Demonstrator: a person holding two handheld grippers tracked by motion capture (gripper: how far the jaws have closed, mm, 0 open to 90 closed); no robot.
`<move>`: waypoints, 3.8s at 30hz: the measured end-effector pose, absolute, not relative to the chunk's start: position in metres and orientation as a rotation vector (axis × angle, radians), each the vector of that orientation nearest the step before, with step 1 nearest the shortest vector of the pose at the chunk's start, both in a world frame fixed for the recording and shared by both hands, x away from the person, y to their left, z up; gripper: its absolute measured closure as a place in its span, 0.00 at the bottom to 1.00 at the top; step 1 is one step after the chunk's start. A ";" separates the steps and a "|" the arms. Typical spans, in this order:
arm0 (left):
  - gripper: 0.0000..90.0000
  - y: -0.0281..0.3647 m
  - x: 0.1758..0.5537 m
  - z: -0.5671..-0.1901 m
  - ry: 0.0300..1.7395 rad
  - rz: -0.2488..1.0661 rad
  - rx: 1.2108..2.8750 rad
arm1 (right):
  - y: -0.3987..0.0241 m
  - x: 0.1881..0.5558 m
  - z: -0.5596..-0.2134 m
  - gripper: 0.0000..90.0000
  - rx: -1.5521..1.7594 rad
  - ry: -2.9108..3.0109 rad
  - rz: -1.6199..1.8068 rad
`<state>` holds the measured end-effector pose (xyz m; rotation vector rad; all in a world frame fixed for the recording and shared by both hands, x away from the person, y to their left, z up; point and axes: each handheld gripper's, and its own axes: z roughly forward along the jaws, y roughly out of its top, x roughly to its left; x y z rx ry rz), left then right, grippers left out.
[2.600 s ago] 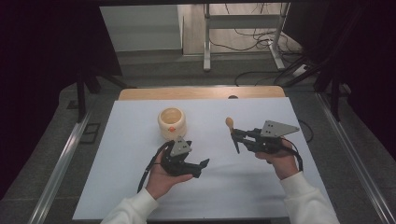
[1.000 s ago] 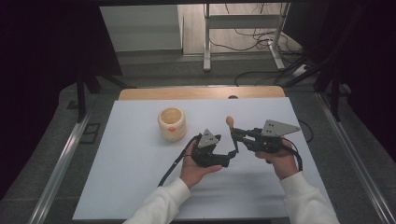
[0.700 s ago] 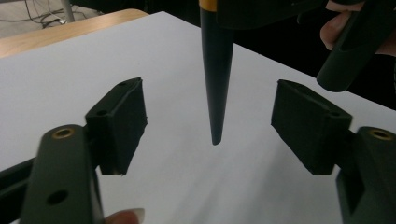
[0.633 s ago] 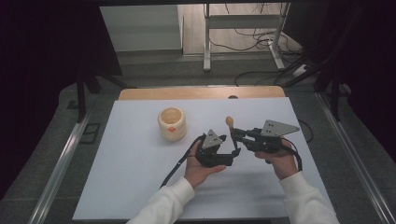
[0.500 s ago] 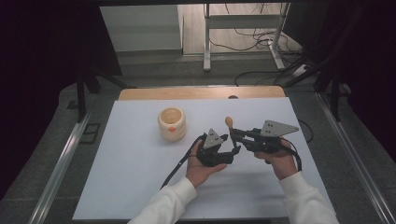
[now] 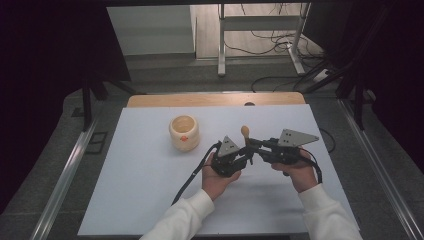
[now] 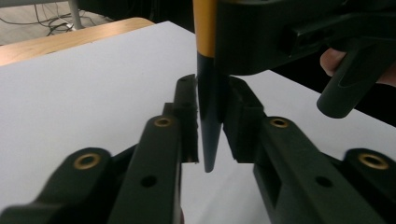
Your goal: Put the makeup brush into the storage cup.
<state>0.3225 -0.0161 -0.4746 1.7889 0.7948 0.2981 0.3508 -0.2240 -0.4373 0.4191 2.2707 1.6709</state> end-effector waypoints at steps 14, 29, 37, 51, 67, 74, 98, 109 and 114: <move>0.87 -0.013 0.324 -0.472 0.796 0.251 1.784 | -0.224 0.351 -0.437 0.88 0.429 2.267 1.690; 0.87 -0.004 0.326 -0.468 0.800 0.267 1.784 | -0.226 0.351 -0.432 0.29 0.581 2.211 1.707; 0.87 0.006 0.325 -0.464 0.803 0.295 1.783 | -0.230 0.347 -0.430 0.15 0.597 2.218 1.672; 0.87 0.035 0.324 -0.453 0.827 0.333 1.751 | -0.243 0.344 -0.438 0.02 0.638 2.218 1.621; 0.87 0.068 0.321 -0.437 0.834 0.354 1.712 | -0.257 0.335 -0.450 0.04 0.668 2.227 1.586; 0.87 0.075 0.321 -0.434 0.842 0.365 1.702 | -0.261 0.334 -0.453 0.04 0.679 2.233 1.580; 0.87 0.096 0.322 -0.424 0.852 0.395 1.677 | -0.269 0.334 -0.457 0.05 0.694 2.228 1.583; 0.87 0.109 0.326 -0.414 0.860 0.412 1.660 | -0.271 0.334 -0.459 0.05 0.708 2.224 1.587; 0.87 0.113 0.328 -0.413 0.864 0.415 1.654 | -0.271 0.334 -0.458 0.05 0.703 2.225 1.587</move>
